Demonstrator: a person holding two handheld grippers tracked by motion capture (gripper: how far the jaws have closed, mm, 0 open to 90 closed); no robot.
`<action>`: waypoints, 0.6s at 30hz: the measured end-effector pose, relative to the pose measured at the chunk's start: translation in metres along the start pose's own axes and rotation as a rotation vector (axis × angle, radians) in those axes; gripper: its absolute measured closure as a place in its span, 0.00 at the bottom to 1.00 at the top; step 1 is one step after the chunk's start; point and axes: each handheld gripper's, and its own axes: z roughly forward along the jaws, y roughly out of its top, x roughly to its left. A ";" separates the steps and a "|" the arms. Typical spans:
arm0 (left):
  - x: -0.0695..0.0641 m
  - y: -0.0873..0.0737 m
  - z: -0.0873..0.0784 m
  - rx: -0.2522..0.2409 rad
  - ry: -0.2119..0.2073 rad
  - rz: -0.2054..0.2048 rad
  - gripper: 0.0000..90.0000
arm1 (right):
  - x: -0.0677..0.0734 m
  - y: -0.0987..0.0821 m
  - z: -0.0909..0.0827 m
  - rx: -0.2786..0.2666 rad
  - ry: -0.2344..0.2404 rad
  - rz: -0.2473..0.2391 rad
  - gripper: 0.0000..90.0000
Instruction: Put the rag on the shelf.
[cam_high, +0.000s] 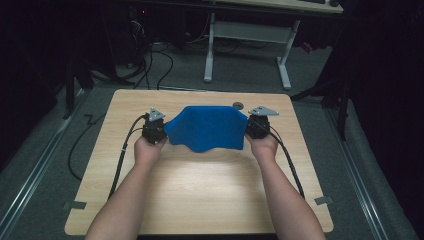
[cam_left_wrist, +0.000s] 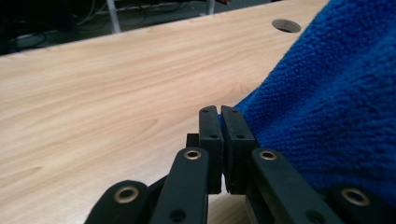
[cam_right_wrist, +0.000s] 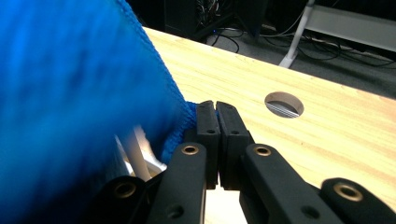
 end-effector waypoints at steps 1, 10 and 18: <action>0.000 -0.001 0.001 0.003 -0.006 -0.004 0.98 | -0.001 -0.002 0.000 0.000 0.002 0.006 0.99; -0.004 -0.006 0.011 0.028 -0.023 -0.024 0.97 | -0.007 -0.020 -0.001 0.027 -0.001 0.030 0.99; -0.005 -0.009 0.015 0.053 -0.035 -0.034 0.93 | -0.007 -0.029 0.001 0.036 -0.001 0.026 0.99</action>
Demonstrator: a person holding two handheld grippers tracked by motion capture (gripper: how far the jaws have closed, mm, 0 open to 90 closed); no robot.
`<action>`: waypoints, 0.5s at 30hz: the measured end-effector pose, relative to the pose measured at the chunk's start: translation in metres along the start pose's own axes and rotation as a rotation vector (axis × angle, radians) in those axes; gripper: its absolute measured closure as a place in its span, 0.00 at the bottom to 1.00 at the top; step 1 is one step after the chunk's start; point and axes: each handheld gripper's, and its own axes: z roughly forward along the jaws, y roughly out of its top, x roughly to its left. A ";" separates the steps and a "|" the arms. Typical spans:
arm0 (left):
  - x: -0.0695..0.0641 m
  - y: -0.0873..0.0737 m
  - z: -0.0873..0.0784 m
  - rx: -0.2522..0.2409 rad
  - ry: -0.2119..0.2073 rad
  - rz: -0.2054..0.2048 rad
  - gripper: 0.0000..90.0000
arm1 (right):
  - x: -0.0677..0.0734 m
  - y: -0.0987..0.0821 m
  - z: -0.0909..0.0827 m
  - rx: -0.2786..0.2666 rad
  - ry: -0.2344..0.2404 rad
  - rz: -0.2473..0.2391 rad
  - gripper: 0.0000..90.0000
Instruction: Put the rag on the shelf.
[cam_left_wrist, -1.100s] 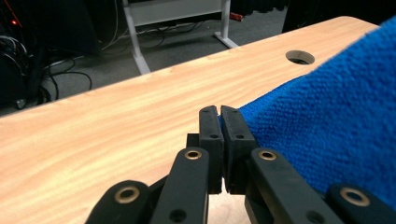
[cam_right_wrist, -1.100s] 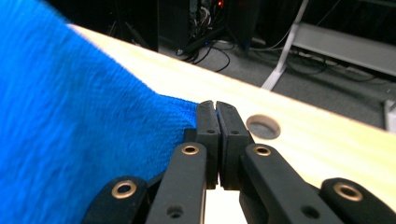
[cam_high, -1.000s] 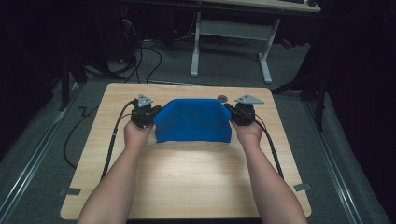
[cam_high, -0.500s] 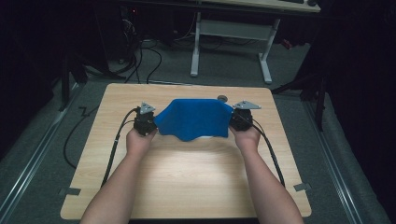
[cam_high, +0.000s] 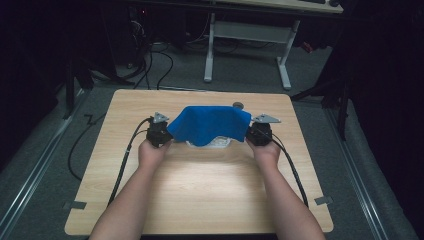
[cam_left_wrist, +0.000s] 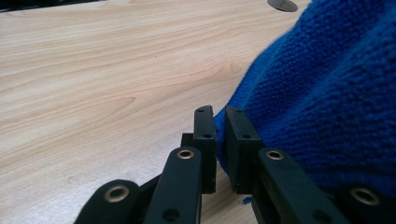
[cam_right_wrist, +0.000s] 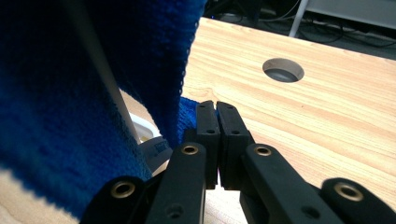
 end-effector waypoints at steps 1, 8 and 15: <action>-0.001 0.000 0.000 0.000 0.001 0.002 0.93 | 0.000 -0.001 0.000 -0.003 -0.003 0.006 0.99; -0.001 -0.002 0.002 0.015 0.000 -0.002 0.93 | -0.002 -0.007 0.000 0.008 0.000 0.023 0.99; 0.005 -0.008 -0.010 -0.012 0.043 -0.056 0.74 | -0.004 -0.007 -0.006 0.017 -0.028 0.021 0.87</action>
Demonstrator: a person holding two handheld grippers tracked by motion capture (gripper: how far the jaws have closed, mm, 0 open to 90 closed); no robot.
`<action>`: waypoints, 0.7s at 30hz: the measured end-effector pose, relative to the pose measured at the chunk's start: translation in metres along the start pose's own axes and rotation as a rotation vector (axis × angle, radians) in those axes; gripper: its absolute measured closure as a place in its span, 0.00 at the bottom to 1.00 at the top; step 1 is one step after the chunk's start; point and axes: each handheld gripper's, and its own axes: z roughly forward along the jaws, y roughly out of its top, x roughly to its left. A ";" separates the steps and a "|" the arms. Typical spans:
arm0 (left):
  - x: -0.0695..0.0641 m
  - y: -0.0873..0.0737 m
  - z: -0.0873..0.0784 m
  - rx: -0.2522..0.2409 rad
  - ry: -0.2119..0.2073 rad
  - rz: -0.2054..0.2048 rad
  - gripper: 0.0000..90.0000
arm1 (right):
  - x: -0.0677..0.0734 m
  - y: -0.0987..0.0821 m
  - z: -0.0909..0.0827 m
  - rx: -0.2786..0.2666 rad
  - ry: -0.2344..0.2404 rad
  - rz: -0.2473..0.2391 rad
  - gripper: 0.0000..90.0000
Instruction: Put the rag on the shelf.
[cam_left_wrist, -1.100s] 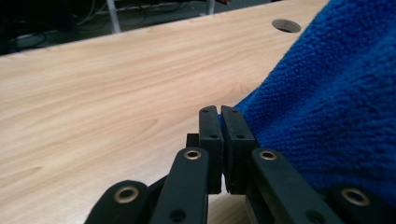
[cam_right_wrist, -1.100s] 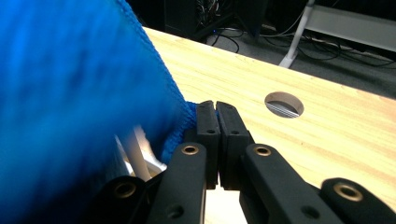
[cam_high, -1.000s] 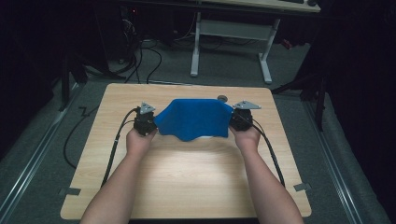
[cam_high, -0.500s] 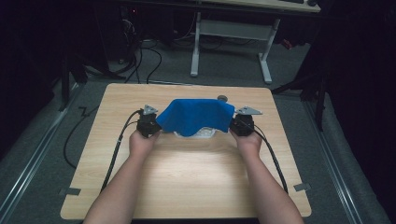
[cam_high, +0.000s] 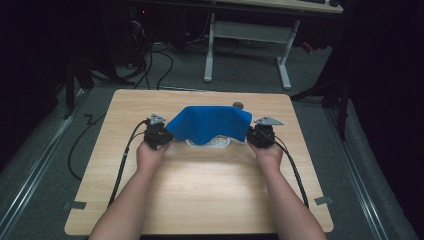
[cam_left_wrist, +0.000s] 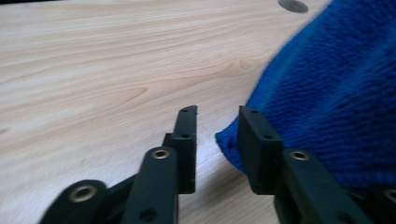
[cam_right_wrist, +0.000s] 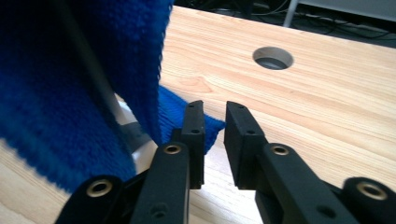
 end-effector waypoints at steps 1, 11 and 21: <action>0.001 -0.002 -0.002 -0.007 0.006 -0.005 0.72 | 0.000 0.000 -0.001 0.001 -0.003 0.002 0.87; 0.005 -0.020 -0.024 -0.034 0.038 -0.015 0.63 | -0.003 -0.007 -0.015 0.006 -0.034 -0.009 0.85; 0.000 -0.028 -0.043 -0.046 0.068 0.018 0.61 | 0.004 -0.012 -0.032 -0.007 -0.042 -0.043 0.80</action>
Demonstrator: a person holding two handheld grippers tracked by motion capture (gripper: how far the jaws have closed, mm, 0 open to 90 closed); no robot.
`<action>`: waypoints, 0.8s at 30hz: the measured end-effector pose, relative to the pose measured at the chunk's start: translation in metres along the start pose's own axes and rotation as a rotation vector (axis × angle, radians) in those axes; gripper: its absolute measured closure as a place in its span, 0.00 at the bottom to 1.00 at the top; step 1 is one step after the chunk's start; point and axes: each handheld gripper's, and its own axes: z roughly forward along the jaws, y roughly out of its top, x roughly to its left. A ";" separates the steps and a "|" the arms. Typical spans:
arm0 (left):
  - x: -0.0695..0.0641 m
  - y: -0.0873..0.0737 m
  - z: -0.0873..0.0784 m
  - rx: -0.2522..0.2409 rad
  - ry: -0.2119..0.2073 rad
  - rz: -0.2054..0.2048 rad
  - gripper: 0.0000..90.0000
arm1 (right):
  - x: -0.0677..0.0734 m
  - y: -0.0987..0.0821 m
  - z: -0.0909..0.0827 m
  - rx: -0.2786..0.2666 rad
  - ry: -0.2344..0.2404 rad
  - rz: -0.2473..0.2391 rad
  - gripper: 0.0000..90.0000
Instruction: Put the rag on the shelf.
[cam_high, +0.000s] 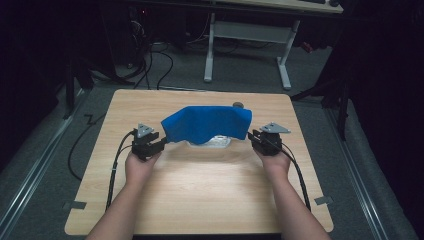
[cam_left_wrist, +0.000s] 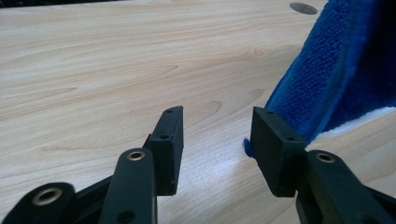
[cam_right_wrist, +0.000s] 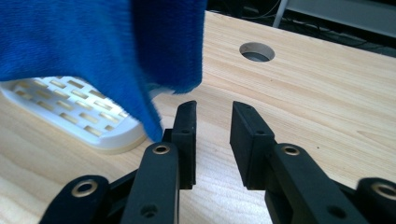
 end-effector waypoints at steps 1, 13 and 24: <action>-0.001 -0.001 -0.002 -0.005 0.002 0.004 0.61 | 0.001 0.000 -0.002 -0.003 -0.003 -0.009 0.79; -0.005 -0.009 -0.020 -0.046 -0.003 -0.005 0.52 | 0.009 -0.010 -0.023 -0.045 0.002 -0.034 0.78; -0.017 -0.017 -0.034 -0.028 -0.022 0.036 0.48 | 0.013 -0.020 -0.035 -0.044 0.005 -0.048 0.74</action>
